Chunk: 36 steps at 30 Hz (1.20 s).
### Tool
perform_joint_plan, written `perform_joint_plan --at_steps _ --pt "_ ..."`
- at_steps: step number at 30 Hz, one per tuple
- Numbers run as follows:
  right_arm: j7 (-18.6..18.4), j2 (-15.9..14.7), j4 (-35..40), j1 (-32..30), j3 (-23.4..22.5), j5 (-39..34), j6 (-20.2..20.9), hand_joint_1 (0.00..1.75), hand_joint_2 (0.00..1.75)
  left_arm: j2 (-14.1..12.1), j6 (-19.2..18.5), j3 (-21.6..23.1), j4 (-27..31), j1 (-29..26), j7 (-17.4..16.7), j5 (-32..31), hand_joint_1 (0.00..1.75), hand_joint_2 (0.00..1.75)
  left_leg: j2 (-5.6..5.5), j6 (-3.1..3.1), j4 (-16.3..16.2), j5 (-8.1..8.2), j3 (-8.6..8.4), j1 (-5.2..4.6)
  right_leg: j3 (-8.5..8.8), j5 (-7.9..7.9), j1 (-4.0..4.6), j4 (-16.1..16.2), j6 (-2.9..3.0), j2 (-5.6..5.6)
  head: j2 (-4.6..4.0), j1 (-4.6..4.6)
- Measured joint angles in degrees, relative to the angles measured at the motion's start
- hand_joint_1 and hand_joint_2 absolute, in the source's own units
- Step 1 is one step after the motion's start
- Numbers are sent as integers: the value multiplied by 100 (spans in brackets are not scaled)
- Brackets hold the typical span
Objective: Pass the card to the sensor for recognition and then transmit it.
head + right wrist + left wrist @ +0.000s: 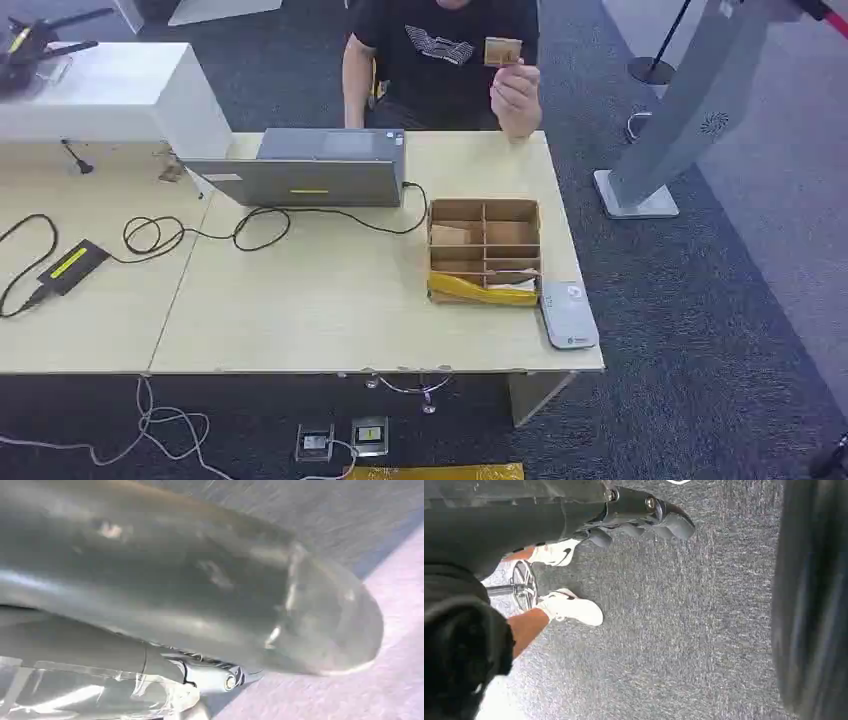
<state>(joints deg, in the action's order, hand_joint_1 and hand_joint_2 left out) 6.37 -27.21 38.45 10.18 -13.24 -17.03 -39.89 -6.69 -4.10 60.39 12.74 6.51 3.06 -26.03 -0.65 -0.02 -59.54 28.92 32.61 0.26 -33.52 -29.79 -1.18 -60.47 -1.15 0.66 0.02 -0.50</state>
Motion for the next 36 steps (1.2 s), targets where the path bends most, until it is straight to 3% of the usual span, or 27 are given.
perform_joint_plan --at_steps 4,8,9,18,26,32,35,36 --pt "-820 -211 1478 -177 -616 476 -13 0 0 -7 -68 26 0 28 15 -26 0 0 -27 3 -1 -9 13 0 -6 -1 1 -1 1 29 -2 2" --pt "-978 -427 2269 -156 -814 630 -15 0 0 -7 -70 31 0 47 15 -37 0 0 -24 2 -1 -8 13 2 -4 -1 3 -1 0 25 0 0" --pt "-965 -455 2452 -148 -847 683 -15 0 175 -7 -64 31 0 50 15 -37 0 0 -24 2 -1 -8 13 2 -4 0 3 -1 0 24 0 -2" --pt "-997 -732 3741 225 -668 899 -7 0 175 -22 -66 31 0 159 15 -57 0 0 -22 5 -1 -11 12 1 -3 1 1 -2 -1 24 0 0" --pt "-1223 -1012 4353 460 -276 1284 -2 0 175 -59 -191 31 0 249 44 -83 0 0 -24 5 -1 -10 17 1 -6 0 2 -2 0 25 0 -2" --pt "-1308 -1325 4508 885 496 1596 221 0 175 -74 -188 31 0 304 57 -96 0 0 -24 5 -1 -12 19 1 -5 1 2 -3 0 26 -2 -2" --pt "-1345 -1379 4576 1162 1016 1898 569 0 175 -85 -197 31 0 313 57 -105 0 0 -23 3 0 -13 25 2 -3 1 3 -7 0 25 0 -2" --pt "-1442 -1377 4603 1295 1220 2271 878 0 175 -87 -224 31 0 319 57 -103 0 0 -23 3 0 -13 33 2 -3 1 4 -8 0 26 0 -2"
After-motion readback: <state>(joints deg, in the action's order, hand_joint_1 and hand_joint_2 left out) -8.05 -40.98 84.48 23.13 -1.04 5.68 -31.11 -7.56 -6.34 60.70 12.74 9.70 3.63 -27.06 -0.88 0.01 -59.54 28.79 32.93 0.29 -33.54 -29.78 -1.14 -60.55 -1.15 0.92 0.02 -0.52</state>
